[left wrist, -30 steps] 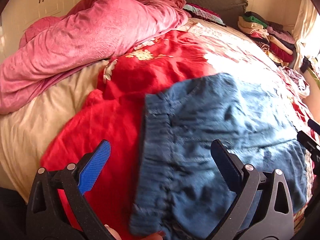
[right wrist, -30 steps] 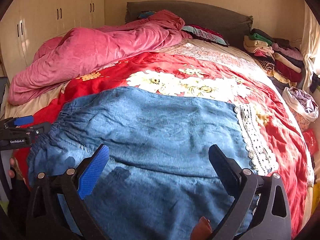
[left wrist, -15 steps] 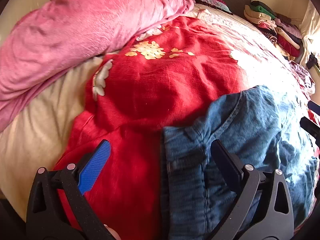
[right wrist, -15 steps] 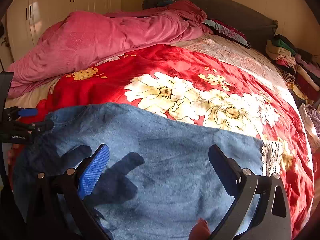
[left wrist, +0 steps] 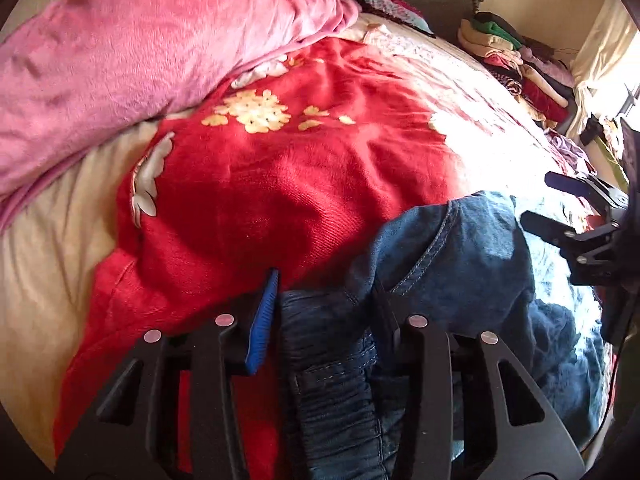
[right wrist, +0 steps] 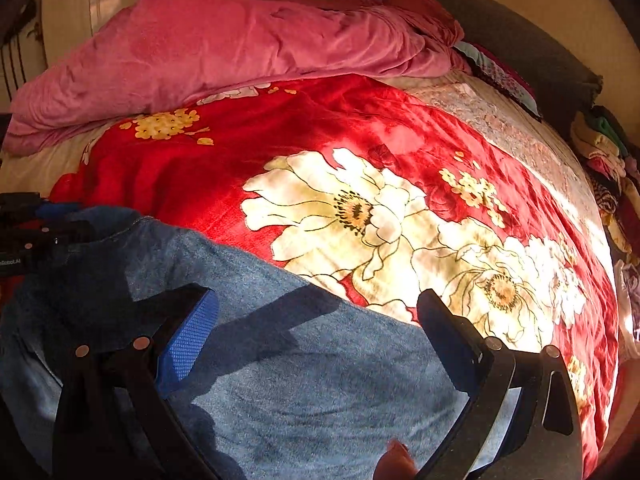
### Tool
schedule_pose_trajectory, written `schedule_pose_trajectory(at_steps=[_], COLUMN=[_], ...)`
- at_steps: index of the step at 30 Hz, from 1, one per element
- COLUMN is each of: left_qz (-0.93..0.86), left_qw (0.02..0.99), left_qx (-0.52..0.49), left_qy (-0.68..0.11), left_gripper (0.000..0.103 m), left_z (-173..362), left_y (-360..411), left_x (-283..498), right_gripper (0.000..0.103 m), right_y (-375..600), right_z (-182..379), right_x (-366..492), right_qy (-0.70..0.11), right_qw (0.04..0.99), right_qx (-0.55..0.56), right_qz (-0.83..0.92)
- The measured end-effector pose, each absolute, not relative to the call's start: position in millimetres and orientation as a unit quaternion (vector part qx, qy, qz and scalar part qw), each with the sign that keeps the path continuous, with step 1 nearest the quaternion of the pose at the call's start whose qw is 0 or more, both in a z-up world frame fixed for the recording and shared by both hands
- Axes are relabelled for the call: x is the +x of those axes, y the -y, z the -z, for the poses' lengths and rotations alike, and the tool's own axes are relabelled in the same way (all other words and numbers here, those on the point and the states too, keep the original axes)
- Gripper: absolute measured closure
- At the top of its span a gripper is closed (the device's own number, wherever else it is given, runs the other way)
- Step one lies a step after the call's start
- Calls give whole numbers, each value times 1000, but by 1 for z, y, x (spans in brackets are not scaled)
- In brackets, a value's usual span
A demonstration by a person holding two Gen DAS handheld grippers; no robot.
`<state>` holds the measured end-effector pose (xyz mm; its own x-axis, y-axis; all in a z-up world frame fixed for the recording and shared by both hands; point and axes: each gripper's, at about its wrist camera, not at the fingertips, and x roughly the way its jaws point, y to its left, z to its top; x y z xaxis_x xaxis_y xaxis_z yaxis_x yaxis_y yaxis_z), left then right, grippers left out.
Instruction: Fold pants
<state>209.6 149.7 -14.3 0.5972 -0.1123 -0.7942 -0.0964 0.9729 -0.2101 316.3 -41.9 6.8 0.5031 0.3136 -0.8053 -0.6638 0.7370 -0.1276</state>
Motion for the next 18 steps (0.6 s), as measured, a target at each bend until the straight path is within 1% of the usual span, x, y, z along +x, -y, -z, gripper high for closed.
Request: schedule_pose_trajectory(at_steps=[5,7,9,10,11,12,13,14,15,18], left_qz=[5,8,9,8,7,5,4,3,3,-1], left_qw=[901,907,910,911,912,914,914,915,915,919], left_qx=[-117,-110,-107,-104,-100,-95,-92,-91,-90,-82], left_qy=[-418,-406,-400,-398,-397,-395,-395,-394,-393,-385], left_gripper=[70,70,70,70,70,70,70,70,70,70], left_z=[-1,-9,-12,-13,-14,-14,-13,-13,-13,-17], left_y=[-151,-149,-149,-149,-147,-145,-144,-144,-144,-142], left_x=[192,186,185,187,188,187,189,188,187,182], right_gripper=[5,8,28,32,40,57,67,87,92,95], right_y=[20,13,6,3,0,-2,-2,-2,-2,10], right_z=[0,4,11,14,17,18,18,16,14,3], right_x=[311,309,311,311,309,308,305,303,298,283], right_qy=[-387,-377,-385,-388,-389,-389,-393,-394,-388,-369], right_qw=[824,820,808,803,800,797,792,790,794,810], right_qx=[-253,-272,-280,-281,-284,-282,-271,-262,-259,-239], right_qz=[-327,-334,-348,-354,-359,-367,-380,-389,-390,-387])
